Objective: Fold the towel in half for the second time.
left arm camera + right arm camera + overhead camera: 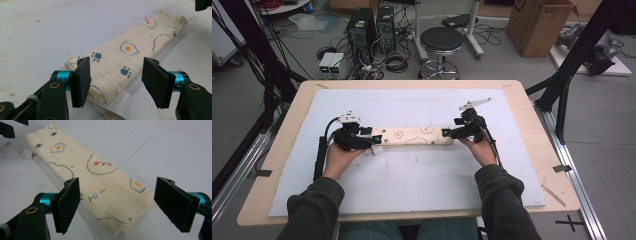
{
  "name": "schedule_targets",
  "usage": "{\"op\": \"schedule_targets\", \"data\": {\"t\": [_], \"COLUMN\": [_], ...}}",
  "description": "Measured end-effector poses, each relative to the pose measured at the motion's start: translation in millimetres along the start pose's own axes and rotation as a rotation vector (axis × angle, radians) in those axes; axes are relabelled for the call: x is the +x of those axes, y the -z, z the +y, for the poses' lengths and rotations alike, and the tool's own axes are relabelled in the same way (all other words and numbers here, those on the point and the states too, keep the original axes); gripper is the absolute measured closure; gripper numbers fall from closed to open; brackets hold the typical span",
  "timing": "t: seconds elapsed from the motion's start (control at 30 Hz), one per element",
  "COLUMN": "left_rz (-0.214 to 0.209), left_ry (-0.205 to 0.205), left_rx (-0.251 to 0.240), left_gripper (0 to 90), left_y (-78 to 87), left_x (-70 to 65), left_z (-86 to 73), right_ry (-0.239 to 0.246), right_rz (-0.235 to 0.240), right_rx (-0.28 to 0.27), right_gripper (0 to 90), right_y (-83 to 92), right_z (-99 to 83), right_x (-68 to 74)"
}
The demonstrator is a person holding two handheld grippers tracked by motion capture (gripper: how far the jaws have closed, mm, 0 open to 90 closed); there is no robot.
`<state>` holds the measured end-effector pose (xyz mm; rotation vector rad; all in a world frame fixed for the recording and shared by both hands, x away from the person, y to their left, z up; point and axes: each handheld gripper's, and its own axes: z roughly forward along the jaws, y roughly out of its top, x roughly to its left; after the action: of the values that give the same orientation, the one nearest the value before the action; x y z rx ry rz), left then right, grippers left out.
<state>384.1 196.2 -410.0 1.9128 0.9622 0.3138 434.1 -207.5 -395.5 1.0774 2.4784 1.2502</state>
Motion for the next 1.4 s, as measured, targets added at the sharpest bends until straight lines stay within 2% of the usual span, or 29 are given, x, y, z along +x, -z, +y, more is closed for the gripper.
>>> {"op": "schedule_targets", "data": {"t": [0.53,0.8,0.93,0.97,1.4], "left_rz": [-0.008,-0.023,-0.025,-0.025,-0.02], "left_ry": [-0.009,-0.031,-0.053,-0.045,-0.067], "left_rx": [-0.011,-0.007,-0.001,-0.008,-0.013], "left_gripper": [38.8,38.3,38.2,38.2,37.9], "left_y": [6.9,9.8,13.6,14.1,29.6], "left_x": [-3.9,-11.5,-13.2,-14.3,-17.3], "left_z": [2.8,3.9,3.9,3.5,-0.4], "right_ry": [-0.002,0.01,0.013,0.017,0.023], "right_rz": [0.008,0.021,0.023,0.022,0.012], "right_rx": [-0.026,-0.032,-0.031,-0.03,-0.039], "right_gripper": [17.8,16.7,16.1,16.2,14.8], "right_y": [8.6,14.1,17.8,18.9,32.5], "right_z": [0.9,1.4,1.1,1.1,0.0], "right_x": [2.7,11.9,15.5,16.0,22.1]}}
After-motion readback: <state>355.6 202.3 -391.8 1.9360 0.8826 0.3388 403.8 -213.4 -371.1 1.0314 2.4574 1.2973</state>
